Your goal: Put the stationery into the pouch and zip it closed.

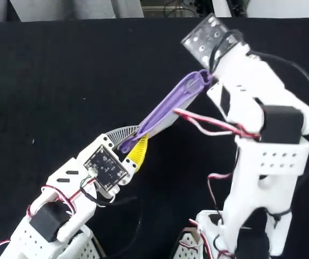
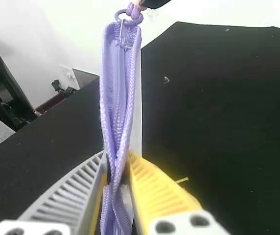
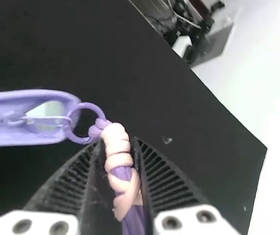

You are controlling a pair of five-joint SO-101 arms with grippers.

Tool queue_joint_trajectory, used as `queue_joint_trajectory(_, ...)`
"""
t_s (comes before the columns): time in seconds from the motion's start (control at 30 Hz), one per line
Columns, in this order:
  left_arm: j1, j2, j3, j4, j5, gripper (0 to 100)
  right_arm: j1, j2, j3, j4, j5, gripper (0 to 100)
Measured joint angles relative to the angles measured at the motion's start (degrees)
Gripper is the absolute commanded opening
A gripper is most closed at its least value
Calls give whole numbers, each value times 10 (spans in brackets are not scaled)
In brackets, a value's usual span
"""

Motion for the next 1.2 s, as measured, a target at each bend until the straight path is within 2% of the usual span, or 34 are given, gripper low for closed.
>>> queue_joint_trajectory(0.33,0,1,0,-5,-3,28,62,99,-96,-17,4,11)
queue_joint_trajectory(0.53,-1,-1,1,3,-2,28,144,208,-196,-27,3,11)
queue_joint_trajectory(0.67,-4,-1,1,3,-2,28,152,246,-251,-8,4,11)
queue_joint_trajectory(0.93,-5,-1,1,3,-2,29,82,252,-343,52,4,11)
queue_joint_trajectory(1.2,-5,-1,1,3,-2,30,-4,255,-350,33,-27,11)
